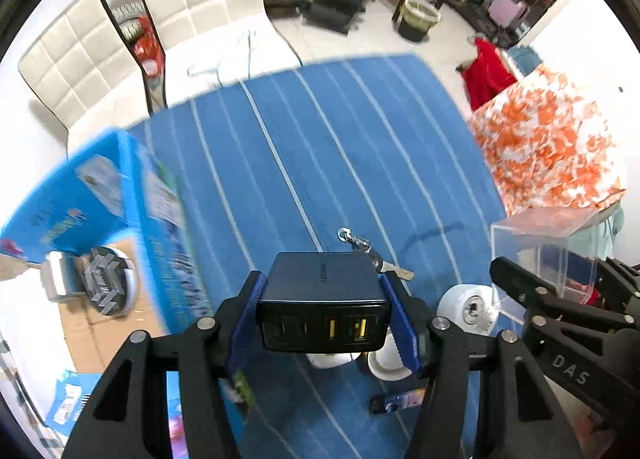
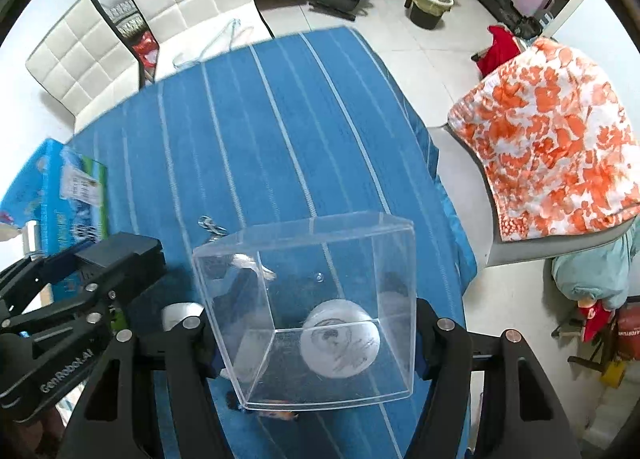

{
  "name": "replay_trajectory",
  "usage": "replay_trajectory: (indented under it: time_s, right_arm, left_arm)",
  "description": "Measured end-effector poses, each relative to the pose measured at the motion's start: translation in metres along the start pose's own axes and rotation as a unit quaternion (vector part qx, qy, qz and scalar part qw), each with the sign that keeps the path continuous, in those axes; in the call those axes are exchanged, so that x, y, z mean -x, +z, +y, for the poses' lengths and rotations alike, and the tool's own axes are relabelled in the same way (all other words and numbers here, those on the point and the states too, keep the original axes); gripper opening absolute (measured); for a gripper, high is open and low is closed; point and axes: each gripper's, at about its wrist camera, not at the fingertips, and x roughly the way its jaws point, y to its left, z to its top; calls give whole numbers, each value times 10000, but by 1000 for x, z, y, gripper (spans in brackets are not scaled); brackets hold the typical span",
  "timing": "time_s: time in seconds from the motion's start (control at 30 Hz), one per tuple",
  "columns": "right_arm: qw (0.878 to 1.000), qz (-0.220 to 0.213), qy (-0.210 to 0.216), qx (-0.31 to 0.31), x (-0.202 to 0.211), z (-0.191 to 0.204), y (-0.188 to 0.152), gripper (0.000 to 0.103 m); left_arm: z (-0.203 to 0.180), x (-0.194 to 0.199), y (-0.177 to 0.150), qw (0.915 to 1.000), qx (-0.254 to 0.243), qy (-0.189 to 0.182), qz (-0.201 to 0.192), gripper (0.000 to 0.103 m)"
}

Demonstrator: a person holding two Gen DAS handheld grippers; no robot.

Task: Organize rigid objects
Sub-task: 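Carry the charger and clear box into the blue box and release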

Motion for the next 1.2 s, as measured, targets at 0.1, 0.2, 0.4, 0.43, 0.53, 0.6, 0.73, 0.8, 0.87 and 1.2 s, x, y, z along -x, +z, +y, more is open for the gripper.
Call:
replay_trajectory:
  time_s: [0.1,0.2,0.4,0.43,0.53,0.6,0.73,0.8,0.87,1.2]
  right_arm:
    - [9997,-231,56,86,29,12,-4,68]
    - [9984,-484,178,225,61,31,-12,68]
    - [9919,-876,583,711,119,109,-34,68]
    - [9904,-915,639,809,124,124,-38,68]
    - [9842,-1013,837,1185,138,179,-53,68]
    - [9812,-1018,934,1345,140,208,-63,68]
    - [9775,-853,1047,1621,125,263,-82,68]
    - [9771,-782,992,1714,112,283,-87,68]
    - [9780,-638,949,1744,90,300,-87,68]
    - [9840,505,645,1583,-41,343,-50,68]
  left_arm:
    - [19,44,-4,9991,63,59,-409,56]
    - [46,86,-14,9968,202,116,-771,56]
    - [102,146,-59,9920,495,421,-1083,56]
    - [115,153,-68,9910,568,497,-1103,56]
    - [150,162,-91,9878,789,712,-1135,56]
    - [169,162,-102,9862,970,823,-1059,56]
    - [216,149,-125,9826,1317,1002,-839,56]
    - [235,136,-130,9815,1424,1077,-691,56]
    - [253,120,-133,9805,1551,1094,-518,56]
    - [317,1,-110,9777,1870,718,626,56]
